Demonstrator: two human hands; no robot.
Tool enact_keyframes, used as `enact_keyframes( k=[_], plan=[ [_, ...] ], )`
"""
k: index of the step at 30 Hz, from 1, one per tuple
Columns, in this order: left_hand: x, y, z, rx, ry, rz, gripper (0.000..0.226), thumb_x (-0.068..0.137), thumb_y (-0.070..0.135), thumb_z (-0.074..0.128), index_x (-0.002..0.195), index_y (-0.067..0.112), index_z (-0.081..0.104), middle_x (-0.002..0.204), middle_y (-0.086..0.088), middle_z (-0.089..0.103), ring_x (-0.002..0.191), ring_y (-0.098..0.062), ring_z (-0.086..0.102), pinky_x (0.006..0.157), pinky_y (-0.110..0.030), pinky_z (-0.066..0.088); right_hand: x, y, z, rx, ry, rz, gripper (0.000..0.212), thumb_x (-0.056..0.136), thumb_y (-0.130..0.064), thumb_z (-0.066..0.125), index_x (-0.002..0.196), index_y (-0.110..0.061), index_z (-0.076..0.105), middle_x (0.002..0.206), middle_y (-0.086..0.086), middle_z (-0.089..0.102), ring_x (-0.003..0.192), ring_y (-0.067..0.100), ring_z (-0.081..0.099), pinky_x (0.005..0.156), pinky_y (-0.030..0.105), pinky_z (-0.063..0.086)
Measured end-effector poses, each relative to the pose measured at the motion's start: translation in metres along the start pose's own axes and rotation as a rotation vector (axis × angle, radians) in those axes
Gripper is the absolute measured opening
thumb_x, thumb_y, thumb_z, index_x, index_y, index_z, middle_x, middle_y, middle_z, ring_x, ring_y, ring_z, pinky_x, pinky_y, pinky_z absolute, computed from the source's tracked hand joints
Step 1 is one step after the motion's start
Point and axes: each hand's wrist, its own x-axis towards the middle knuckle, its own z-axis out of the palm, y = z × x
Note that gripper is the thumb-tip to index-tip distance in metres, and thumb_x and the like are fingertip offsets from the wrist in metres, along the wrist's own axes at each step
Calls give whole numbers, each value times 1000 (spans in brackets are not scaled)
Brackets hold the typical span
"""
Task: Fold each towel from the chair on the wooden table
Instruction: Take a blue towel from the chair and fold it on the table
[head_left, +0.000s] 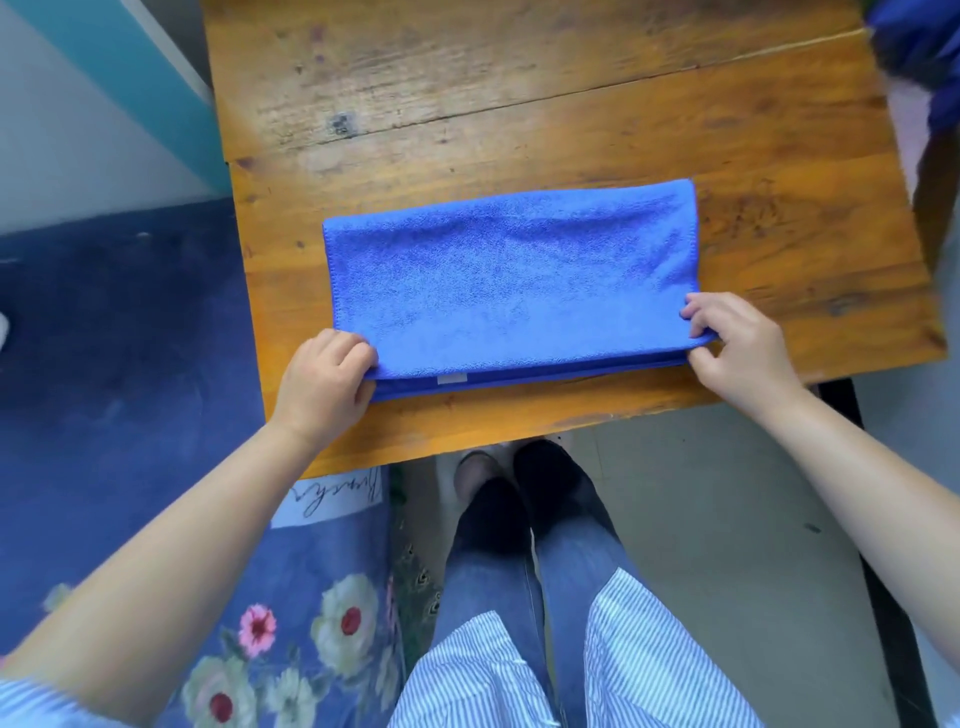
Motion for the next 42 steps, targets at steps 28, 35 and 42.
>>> enact_keyframes(
  k=[28, 35, 42],
  plan=[
    [0, 50, 15, 48, 45, -295, 29, 76, 13, 42, 77, -5, 64, 85, -23, 68, 77, -39, 67, 72, -35, 50, -14, -33, 16, -368, 6, -120, 16, 62, 6, 43, 55, 6, 58, 92, 28, 68, 93, 52, 61, 81, 67, 41],
    [27, 74, 57, -23, -159, -555, 60, 92, 32, 48, 143, 9, 28, 154, -14, 16, 143, -34, 9, 115, -48, 4, 18, -103, 81, -271, -317, 69, 51, 88, -26, 50, 135, -11, 43, 150, 15, 27, 139, 38, 21, 112, 57, 10],
    [32, 66, 51, 35, -249, -513, 62, 95, 40, 37, 147, 17, 14, 157, -4, 2, 145, -23, -3, 112, -43, -8, 11, -81, 63, -392, -298, -32, 53, 67, -29, 61, 114, -4, 63, 125, 23, 57, 111, 43, 56, 85, 62, 42]
  ],
)
